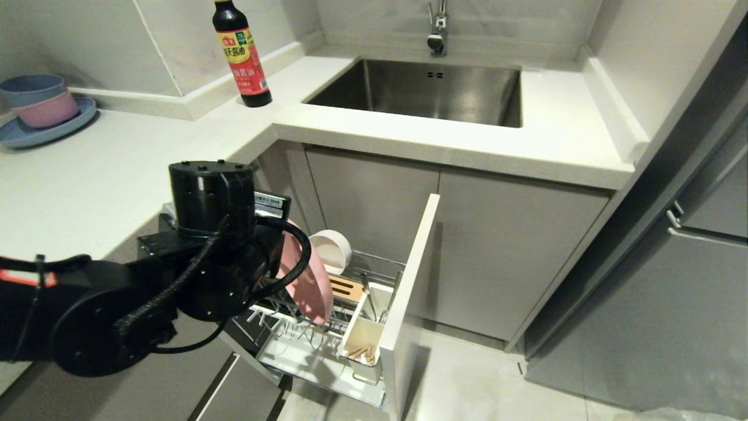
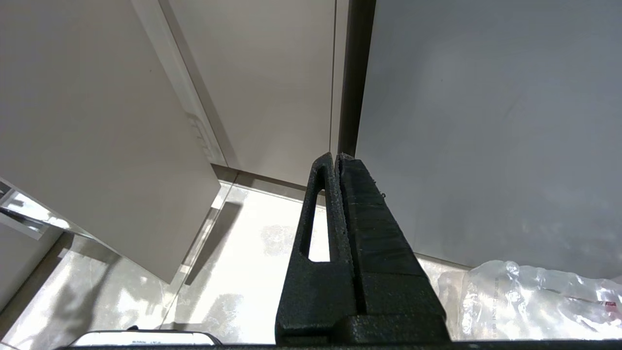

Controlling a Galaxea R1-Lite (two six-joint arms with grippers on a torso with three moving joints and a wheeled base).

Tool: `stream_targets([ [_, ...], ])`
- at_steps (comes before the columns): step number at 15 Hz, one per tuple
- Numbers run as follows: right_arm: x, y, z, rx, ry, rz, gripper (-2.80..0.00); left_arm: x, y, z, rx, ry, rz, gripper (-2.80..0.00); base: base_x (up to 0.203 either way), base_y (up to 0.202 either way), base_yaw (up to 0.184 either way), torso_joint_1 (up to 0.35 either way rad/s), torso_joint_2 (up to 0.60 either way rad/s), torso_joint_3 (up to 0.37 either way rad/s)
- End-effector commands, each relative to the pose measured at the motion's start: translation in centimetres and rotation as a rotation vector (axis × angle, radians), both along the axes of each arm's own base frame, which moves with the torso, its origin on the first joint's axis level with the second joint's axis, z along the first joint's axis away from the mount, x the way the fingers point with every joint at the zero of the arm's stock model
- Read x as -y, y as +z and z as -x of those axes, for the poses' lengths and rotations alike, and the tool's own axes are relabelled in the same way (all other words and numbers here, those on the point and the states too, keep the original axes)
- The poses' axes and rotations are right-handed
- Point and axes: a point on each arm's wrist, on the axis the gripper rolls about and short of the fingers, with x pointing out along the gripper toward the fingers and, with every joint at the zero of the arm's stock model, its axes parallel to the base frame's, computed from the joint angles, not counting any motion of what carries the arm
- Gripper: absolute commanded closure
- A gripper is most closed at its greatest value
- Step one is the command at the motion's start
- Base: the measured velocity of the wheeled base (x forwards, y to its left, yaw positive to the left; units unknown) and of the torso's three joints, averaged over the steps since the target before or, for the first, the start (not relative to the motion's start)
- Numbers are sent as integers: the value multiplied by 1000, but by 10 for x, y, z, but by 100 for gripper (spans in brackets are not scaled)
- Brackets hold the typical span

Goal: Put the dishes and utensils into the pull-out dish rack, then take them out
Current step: Pick up the plate and place it in the cupboard

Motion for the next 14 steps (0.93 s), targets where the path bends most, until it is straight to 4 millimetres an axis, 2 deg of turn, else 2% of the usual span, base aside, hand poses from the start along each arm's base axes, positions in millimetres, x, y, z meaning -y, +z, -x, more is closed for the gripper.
stream_targets([
  [1, 0, 0, 0, -1, 0, 0, 0, 3, -21, -15, -37, 26, -11, 0, 0, 0, 0, 0, 0, 0],
  [5, 0, 0, 0, 1, 0, 0, 0, 4, -34, -25, -51, 67, 16, 0, 0, 0, 0, 0, 0, 0],
  [14, 0, 0, 0, 0, 1, 0, 0, 2, -39, -36, -2, 119, 44, 0, 0, 0, 0, 0, 0, 0],
])
